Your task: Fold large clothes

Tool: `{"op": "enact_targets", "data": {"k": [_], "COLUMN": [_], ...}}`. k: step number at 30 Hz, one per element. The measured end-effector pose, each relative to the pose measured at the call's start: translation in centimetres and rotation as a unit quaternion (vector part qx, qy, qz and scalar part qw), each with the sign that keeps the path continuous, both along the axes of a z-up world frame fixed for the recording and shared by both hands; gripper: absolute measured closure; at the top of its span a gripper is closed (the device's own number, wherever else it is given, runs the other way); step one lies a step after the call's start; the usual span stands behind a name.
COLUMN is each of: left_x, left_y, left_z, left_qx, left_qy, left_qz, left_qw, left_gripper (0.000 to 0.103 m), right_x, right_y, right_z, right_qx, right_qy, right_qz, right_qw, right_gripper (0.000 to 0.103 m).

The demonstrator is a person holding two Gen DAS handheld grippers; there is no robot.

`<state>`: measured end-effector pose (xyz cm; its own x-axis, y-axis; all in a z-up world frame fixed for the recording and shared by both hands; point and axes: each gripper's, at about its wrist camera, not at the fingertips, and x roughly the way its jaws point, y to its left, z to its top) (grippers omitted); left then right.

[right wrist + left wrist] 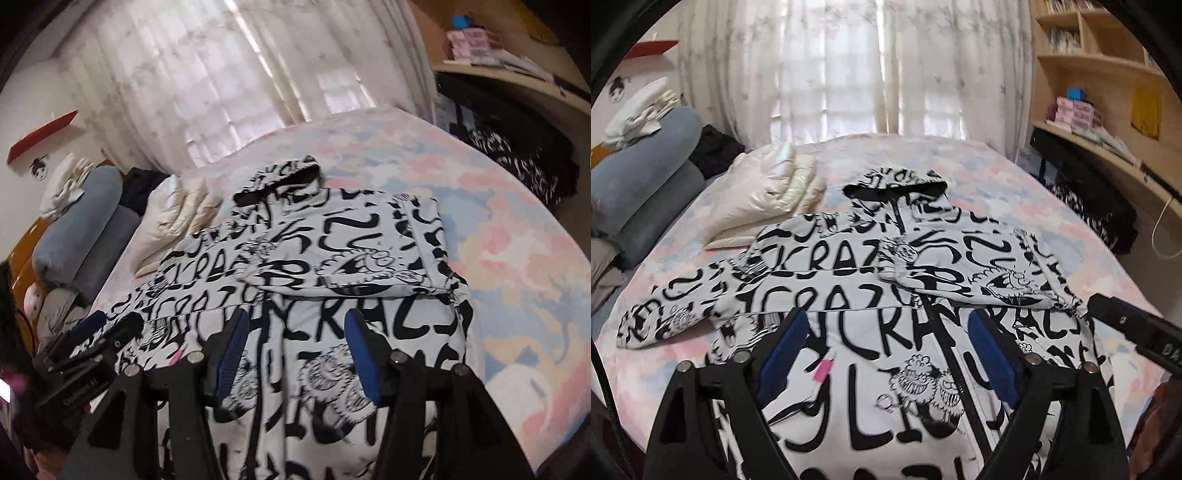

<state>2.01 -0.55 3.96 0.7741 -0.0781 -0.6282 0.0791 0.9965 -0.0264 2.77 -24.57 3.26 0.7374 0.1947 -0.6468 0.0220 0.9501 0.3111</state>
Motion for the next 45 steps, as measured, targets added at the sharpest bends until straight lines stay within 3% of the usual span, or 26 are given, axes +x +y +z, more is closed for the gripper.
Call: {"op": "enact_targets", "data": {"k": [4,9,14,21,26,32,40,45], "left_x": [-1.0,-3.0,-4.0,-5.0,-4.4,-3.3,-1.4,-0.2], "left_y": [2.7,6.7,12.3,22.4,29.0,36.9,43.9,47.2], "left_z": [0.7,1.6,1.4,-0.7,-3.8,-8.8,-14.8,-17.8], "left_qx": [-0.028,-0.042,-0.072,-0.100,-0.128,-0.203,-0.285,-0.336], "left_qy": [0.015,-0.015,-0.012,-0.015,0.000,0.031,0.041,0.043], "left_qz": [0.003,0.027,0.056,0.134,0.183,0.245,0.294,0.325], "left_qw": [0.9995,0.9986,0.9958,0.9858,0.9748,0.9476,0.9112,0.8829], "left_gripper": [0.012,0.011,0.010,0.010,0.010,0.010,0.010,0.010], "right_x": [-0.4,-0.3,0.0,0.7,3.1,6.1,10.1,12.4], "right_y": [2.8,7.7,13.4,21.2,26.8,32.3,38.7,42.5], "right_z": [1.0,2.1,3.0,3.3,2.0,0.5,-2.1,-4.2], "right_qx": [-0.006,-0.002,-0.017,-0.031,-0.038,-0.045,-0.068,-0.076], "right_qy": [-0.009,-0.017,-0.025,-0.052,-0.036,-0.031,-0.042,-0.040], "right_qz": [0.003,0.047,0.090,0.139,0.164,0.189,0.235,0.268], "right_qw": [1.000,0.999,0.995,0.988,0.985,0.980,0.969,0.960], "right_gripper": [0.049,0.049,0.049,0.049,0.049,0.049,0.049,0.049]}}
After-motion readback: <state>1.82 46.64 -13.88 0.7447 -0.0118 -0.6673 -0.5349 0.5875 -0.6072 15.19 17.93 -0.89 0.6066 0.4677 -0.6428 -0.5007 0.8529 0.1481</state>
